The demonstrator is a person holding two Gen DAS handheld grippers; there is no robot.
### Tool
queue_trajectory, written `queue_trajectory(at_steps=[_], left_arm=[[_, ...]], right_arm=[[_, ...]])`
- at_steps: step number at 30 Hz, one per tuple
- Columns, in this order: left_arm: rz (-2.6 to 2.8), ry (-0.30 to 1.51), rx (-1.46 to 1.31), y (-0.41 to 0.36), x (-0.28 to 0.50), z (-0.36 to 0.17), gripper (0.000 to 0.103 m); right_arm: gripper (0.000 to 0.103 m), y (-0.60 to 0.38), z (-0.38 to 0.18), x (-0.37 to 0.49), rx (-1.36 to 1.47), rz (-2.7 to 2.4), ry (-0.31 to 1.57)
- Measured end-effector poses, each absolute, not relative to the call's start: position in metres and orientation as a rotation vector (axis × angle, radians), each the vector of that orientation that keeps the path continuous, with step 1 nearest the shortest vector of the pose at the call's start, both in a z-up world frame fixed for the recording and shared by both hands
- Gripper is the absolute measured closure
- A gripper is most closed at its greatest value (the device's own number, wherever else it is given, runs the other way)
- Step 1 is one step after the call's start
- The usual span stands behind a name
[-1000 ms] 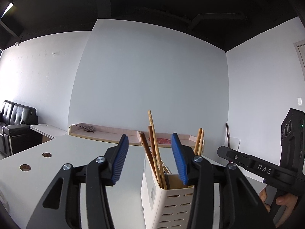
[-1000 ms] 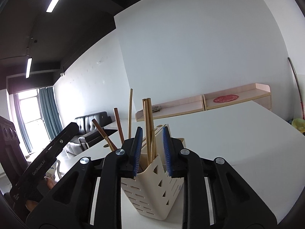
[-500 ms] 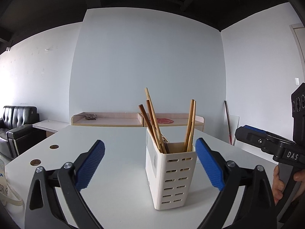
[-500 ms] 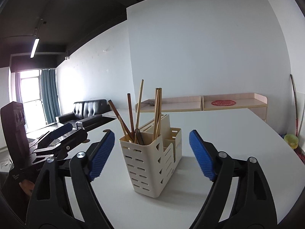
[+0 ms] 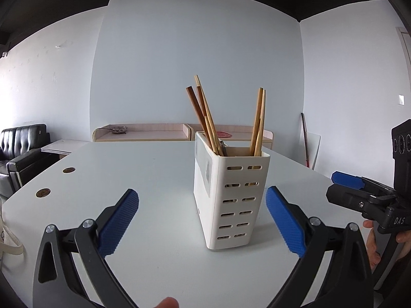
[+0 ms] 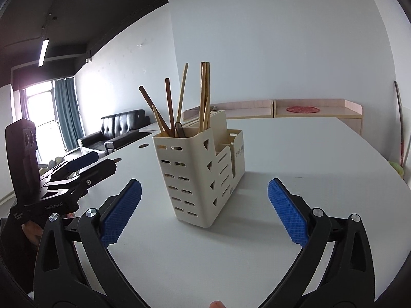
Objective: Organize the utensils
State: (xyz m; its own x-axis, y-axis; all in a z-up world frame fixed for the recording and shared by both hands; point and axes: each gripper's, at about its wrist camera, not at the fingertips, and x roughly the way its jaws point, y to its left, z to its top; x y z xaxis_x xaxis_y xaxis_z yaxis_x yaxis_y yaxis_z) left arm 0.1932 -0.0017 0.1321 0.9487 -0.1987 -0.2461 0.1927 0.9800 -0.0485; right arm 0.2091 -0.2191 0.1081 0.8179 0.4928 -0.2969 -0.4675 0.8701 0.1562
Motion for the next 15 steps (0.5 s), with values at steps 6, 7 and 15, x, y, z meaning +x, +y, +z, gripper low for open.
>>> queue_trajectory(at_steps=[6, 7, 15], left_arm=[[-0.194, 0.269, -0.045, 0.0005, 0.1975, 0.1278, 0.005], [-0.191, 0.272, -0.043, 0.0001, 0.1982, 0.1271, 0.005], [-0.204, 0.278, -0.006, -0.0067, 0.1966, 0.1244, 0.005]], right_arm=[[0.008, -0.2176, 0.103, 0.2095, 0.072, 0.524, 0.344], [0.008, -0.2171, 0.1022, 0.2096, 0.071, 0.525, 0.343], [0.008, -0.2144, 0.1007, 0.2105, 0.059, 0.535, 0.346]])
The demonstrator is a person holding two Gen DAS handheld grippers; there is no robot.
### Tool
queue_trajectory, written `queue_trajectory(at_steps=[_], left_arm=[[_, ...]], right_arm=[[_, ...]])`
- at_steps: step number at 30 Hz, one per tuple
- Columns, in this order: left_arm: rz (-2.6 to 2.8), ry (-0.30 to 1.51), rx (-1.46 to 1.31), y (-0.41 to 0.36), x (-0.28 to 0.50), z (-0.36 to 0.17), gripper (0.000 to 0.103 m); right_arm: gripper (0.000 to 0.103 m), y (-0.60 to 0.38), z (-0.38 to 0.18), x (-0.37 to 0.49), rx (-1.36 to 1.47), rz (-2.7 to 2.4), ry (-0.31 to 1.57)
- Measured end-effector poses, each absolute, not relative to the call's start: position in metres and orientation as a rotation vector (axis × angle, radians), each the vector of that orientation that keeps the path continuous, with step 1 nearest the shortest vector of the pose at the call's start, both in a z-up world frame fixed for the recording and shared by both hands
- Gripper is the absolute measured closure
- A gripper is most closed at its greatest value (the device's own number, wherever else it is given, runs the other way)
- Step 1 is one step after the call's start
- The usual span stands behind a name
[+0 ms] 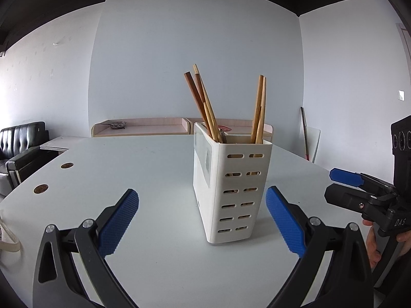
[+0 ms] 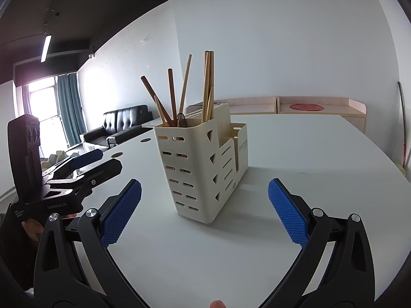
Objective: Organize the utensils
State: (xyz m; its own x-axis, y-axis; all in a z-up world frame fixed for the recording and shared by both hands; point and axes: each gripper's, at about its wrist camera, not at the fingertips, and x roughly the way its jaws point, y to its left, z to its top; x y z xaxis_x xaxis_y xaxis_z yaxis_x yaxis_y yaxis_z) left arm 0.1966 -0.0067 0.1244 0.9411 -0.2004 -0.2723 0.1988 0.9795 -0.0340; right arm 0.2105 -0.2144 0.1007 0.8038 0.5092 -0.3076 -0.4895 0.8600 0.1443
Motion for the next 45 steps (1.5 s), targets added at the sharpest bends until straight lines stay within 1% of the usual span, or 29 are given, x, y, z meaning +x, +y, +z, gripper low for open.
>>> queue_trajectory(at_steps=[14, 45], left_arm=[[-0.204, 0.279, -0.03, -0.004, 0.195, 0.122, 0.005], [-0.202, 0.289, -0.026, -0.005, 0.196, 0.119, 0.005]], right_arm=[[0.008, -0.202, 0.097, 0.204, 0.002, 0.541, 0.354], [0.008, -0.205, 0.094, 0.205, 0.03, 0.54, 0.37]])
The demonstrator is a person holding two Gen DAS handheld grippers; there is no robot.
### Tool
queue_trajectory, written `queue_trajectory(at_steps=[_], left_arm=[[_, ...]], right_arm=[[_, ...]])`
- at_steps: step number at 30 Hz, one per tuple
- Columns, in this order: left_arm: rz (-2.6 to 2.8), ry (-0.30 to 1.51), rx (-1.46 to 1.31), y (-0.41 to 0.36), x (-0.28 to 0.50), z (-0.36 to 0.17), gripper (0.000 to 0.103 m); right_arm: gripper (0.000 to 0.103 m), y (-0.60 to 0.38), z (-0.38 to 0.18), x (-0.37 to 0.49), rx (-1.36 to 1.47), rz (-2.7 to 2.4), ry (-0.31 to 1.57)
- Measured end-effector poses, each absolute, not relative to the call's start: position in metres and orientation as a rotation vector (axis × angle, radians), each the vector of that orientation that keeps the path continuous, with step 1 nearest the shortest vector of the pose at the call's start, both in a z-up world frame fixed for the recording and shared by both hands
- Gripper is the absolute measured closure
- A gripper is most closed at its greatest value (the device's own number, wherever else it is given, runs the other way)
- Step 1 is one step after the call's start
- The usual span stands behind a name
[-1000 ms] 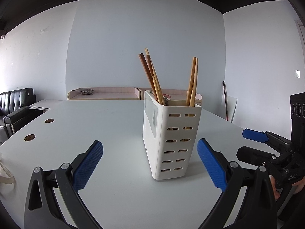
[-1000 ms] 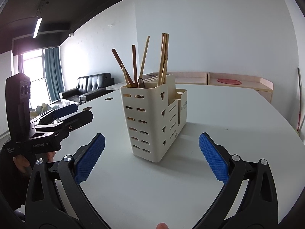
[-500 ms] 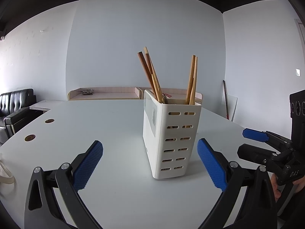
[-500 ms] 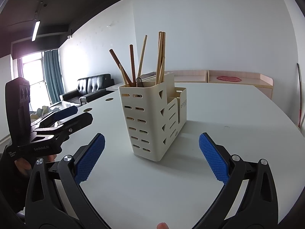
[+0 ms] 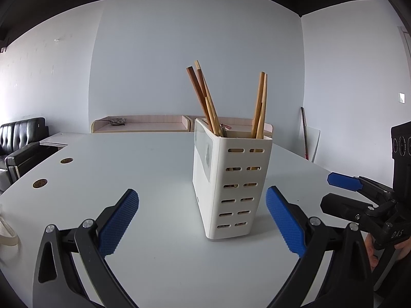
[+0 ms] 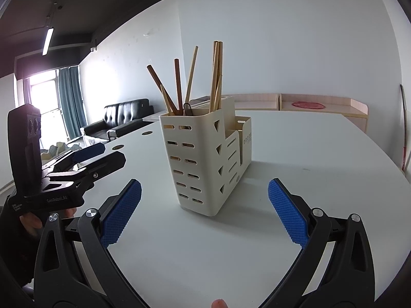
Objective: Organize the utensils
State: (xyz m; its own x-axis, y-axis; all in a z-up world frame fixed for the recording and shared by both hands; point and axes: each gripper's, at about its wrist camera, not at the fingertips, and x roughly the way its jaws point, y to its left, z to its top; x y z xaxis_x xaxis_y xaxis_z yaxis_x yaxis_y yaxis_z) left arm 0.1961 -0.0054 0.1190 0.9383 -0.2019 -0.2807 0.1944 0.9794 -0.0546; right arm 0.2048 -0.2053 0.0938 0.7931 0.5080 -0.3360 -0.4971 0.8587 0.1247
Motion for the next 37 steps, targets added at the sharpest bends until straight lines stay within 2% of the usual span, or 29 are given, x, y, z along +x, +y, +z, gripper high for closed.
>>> queue_trajectory(at_steps=[37], left_arm=[[-0.2, 0.311, -0.032, -0.0084, 0.1981, 0.1165, 0.005]], right_arm=[[0.008, -0.2036, 0.0936, 0.2036, 0.03, 0.538, 0.377]])
